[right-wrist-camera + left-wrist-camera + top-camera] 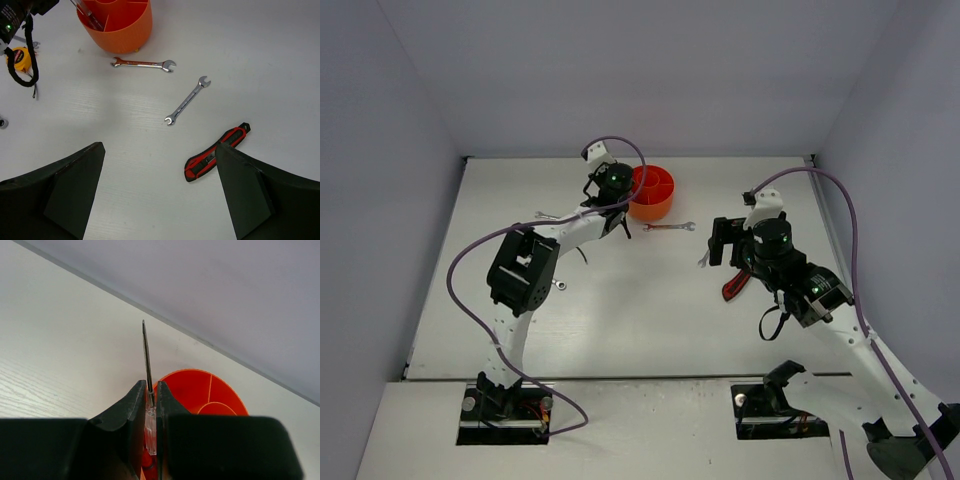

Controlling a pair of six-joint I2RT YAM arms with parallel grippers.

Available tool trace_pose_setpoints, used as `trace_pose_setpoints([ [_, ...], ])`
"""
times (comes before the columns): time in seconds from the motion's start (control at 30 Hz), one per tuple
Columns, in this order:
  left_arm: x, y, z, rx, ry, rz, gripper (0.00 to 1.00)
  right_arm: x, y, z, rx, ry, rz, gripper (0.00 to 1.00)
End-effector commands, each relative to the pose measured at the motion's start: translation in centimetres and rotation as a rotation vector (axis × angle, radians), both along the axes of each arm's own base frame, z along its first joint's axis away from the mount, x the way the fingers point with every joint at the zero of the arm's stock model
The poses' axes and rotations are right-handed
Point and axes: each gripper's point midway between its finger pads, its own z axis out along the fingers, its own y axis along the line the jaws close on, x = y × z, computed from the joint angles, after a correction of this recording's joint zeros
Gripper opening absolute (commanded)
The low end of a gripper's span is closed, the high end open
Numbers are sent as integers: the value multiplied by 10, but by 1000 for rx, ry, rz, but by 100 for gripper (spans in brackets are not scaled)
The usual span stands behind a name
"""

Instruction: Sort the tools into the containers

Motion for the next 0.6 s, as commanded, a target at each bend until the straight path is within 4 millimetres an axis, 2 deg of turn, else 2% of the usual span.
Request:
trace_pose_setpoints([
  [0.0,9,-5,65,-58,-125,-78,0,8,1,12,17,-43,-12,90],
  [0.33,6,-25,63,-128,-107,-195,2,10,0,10,6,-39,-16,90],
  [0.5,6,-23,56,-122,-89,-190,2,11,1,11,7,-39,-14,90],
  [0.57,8,-16,52,-117,-80,-175,2,11,2,11,9,-38,-13,90],
])
